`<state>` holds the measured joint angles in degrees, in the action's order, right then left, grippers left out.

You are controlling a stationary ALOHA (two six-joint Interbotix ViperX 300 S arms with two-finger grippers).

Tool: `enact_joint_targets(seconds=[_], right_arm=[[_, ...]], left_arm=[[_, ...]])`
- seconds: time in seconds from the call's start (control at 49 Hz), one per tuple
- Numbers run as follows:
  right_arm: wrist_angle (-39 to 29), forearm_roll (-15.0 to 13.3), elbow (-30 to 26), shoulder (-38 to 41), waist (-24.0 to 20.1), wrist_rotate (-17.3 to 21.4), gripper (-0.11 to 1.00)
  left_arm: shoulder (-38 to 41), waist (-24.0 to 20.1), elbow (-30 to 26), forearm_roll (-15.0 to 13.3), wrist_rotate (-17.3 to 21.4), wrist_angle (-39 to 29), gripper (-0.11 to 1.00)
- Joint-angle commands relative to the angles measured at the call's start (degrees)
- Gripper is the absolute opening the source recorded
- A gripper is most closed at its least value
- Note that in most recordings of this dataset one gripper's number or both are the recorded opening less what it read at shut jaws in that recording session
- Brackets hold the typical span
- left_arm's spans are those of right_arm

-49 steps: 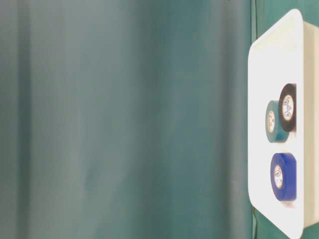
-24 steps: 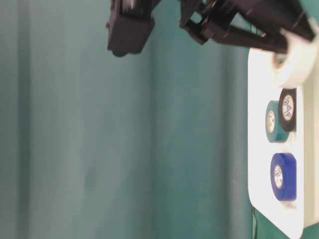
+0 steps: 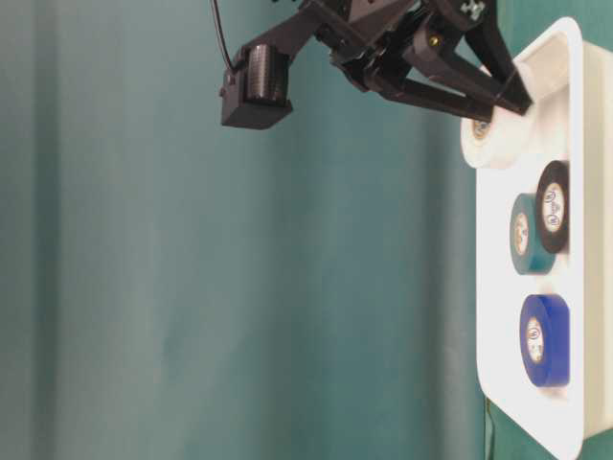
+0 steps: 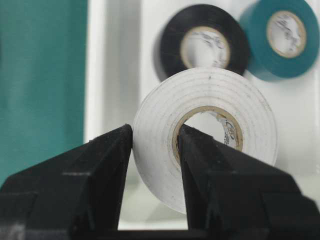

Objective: Put the tape into the white case with the right arm.
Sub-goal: 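Lift the white roll and carry it into the tray's right side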

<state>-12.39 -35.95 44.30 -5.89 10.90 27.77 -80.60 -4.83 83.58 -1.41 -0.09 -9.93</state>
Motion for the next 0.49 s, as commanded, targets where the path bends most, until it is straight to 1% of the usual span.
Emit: enact_joint_targets(seconds=[0.0, 0.245, 0.47], right_arm=[[0.62, -0.09, -0.62, -1.23, 0.88, 0.26, 0.01], [0.70, -0.09, -0.35, -0.26, 4.31, 0.26, 0.01], [2.99, 0.00, -0.53, 1.05, 4.39, 0.26, 0.01]], left_arm=[[0.35, -0.18, -0.70, -0.09, 0.00, 0.53, 0.01], [0.35, -0.18, -0.70, 0.00, 0.09, 0.53, 0.01], [0.44, -0.18, -0.70, 0.00, 0.18, 0.44, 0.01]])
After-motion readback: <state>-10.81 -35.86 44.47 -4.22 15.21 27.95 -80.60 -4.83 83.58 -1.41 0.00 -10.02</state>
